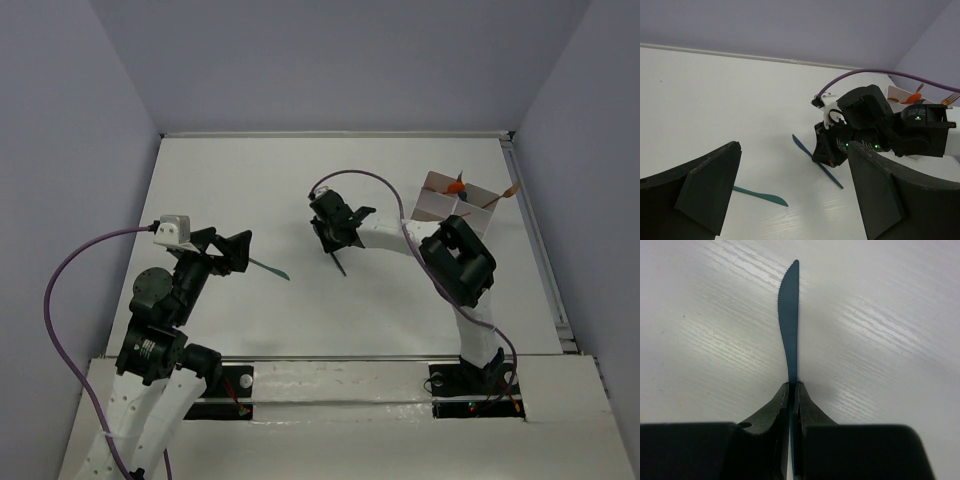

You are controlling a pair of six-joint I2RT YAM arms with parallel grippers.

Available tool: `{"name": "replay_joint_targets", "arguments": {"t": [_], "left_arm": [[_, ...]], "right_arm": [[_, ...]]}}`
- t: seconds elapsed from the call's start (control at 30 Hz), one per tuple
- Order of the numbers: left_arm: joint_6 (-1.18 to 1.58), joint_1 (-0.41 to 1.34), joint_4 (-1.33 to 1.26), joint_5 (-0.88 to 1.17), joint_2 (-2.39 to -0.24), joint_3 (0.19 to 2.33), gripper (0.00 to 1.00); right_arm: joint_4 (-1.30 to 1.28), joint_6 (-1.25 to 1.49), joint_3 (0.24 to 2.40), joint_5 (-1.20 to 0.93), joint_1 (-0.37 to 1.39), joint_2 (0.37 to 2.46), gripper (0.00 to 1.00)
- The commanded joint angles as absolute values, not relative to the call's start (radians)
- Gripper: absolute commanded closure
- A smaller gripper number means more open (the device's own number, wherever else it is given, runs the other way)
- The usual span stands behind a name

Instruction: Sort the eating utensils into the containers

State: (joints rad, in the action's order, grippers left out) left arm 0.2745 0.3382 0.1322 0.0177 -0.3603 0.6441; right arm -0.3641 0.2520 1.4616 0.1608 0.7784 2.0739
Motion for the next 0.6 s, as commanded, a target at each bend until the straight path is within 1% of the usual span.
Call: {"name": "replay_joint_targets", "arguments": {"t": [0.0,0.13,0.23,0.33,0.37,0.4,0.53,0.57], "left_arm": [[0.273,0.334,0.081,0.018,-0.348,0.681,0.01],[0.273,0.334,0.083,0.02,-0.347,0.681,0.01],[0.273,0.344,0.081,0.018,-0.347,0.681,0.01],[0.273,0.344,0.083,0.018,-0.344,0.681,0.01],[0.273,0.344,0.083,0.018,-0.344,0.681,0.01],[0.272,0.344,0.084,0.018,-0.342,0.681,0.01],[0.273,0.353,0.083,0.021,-0.334,0.681,0.01],[0.272,0.353,0.083,0.021,-0.333,0.683,0.01]], "right_arm": [[-0.459,0.256,1.356,0.172,0.775,2.056,0.93],[-0.361,0.271,1.289,0.205,0.765,1.953,0.93],[-0.218,0.308,1.189,0.219,0.741,1.8,0.93],[-0.048,0.362,1.036,0.244,0.715,1.579,0.93],[-0.02,0.376,1.002,0.267,0.706,1.525,0.93],[0.026,0.379,0.97,0.319,0.683,1.425,0.93],[0.051,0.377,0.858,0.432,0.597,1.255,0.93],[0.054,0.376,0.827,0.454,0.577,1.179,0.93]]}}
